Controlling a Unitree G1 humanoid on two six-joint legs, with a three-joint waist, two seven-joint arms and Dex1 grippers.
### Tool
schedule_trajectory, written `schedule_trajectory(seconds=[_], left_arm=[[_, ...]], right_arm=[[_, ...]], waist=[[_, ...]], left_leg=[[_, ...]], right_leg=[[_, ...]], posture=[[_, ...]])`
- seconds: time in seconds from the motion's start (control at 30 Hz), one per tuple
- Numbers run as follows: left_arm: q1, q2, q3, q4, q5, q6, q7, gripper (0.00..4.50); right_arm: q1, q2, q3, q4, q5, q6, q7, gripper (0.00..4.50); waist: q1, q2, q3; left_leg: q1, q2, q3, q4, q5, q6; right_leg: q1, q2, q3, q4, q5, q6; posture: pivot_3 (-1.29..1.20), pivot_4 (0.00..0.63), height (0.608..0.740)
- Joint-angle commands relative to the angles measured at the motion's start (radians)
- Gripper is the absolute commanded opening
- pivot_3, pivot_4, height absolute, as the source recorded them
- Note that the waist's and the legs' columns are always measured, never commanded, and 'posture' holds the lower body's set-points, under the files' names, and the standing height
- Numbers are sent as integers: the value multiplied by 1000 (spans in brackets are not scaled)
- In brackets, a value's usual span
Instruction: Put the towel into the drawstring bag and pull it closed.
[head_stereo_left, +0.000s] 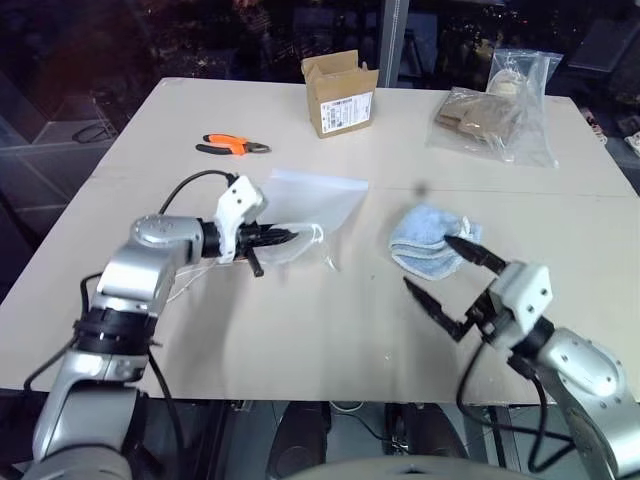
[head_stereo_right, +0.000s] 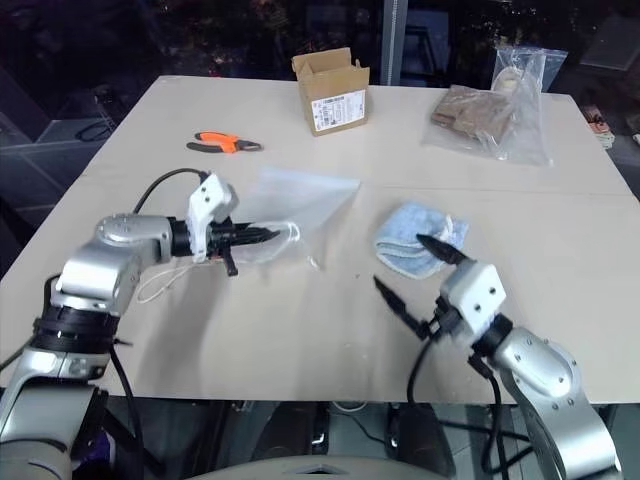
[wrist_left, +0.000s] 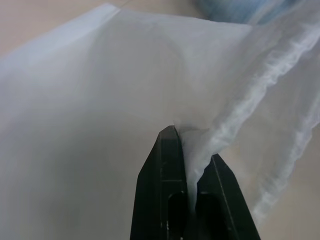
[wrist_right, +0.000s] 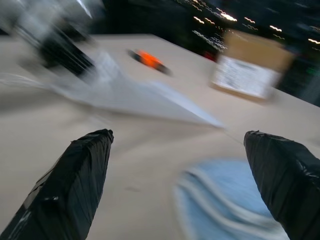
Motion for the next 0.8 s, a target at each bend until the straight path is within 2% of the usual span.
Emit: schedule_trajectory(seconds=[0.03, 0.13, 0.27, 0.43, 0.63, 0.77, 0.8], left_arm=[[-74, -74, 31, -27, -91, 256, 83, 32], [-125, -175, 72, 5, -114, 403, 196, 32], [-164, -269, 121, 38, -104, 454, 321, 32], [-193, -400, 139, 85, -48, 394, 482, 32], [-212, -577, 181, 104, -25, 325, 648, 32], [-199, -602, 183, 89, -25, 321, 677, 32], [-196, -600, 180, 88, -24, 319, 679, 6]], right_arm=[[-136, -3, -9, 42, 116, 235, 17, 4500], [-263, 70, -93, 102, 170, 360, -70, 4500], [-363, 140, -168, 162, 184, 490, -177, 4500], [-450, 159, -119, 386, 102, 542, -244, 4500], [-507, 111, 7, 688, -1, 464, -186, 4500], [-511, 74, 66, 777, 1, 419, -68, 4500], [-511, 68, 75, 794, -1, 407, -46, 4248]], waist=[[-1, 0, 0], [-1, 0, 0], [-1, 0, 0], [-1, 0, 0], [-4, -1, 0], [-19, -2, -2], [-23, -2, -2]], left_leg=[[0, 0, 0, 0, 0, 0], [-2, 0, -3, 2, 0, 0], [-2, 0, -4, 1, 0, 0], [-4, 0, -4, 1, 0, 0], [-4, -1, -3, 2, 0, 0], [-1, -1, -3, 2, 0, 0], [1, -1, -3, 2, 0, 0]], right_leg=[[0, 0, 0, 0, 0, 0], [1, 7, 7, 0, 2, 4], [0, 8, 8, 0, 5, 0], [-1, 8, 8, 0, 5, 0], [-1, 9, 12, -1, 5, 0], [1, 11, 15, 0, 5, 0], [3, 11, 15, 0, 5, 0]], posture=[[0, 150, 740], [0, 150, 740], [0, 150, 740], [0, 150, 740], [0, 150, 740], [0, 150, 740], [0, 150, 740]])
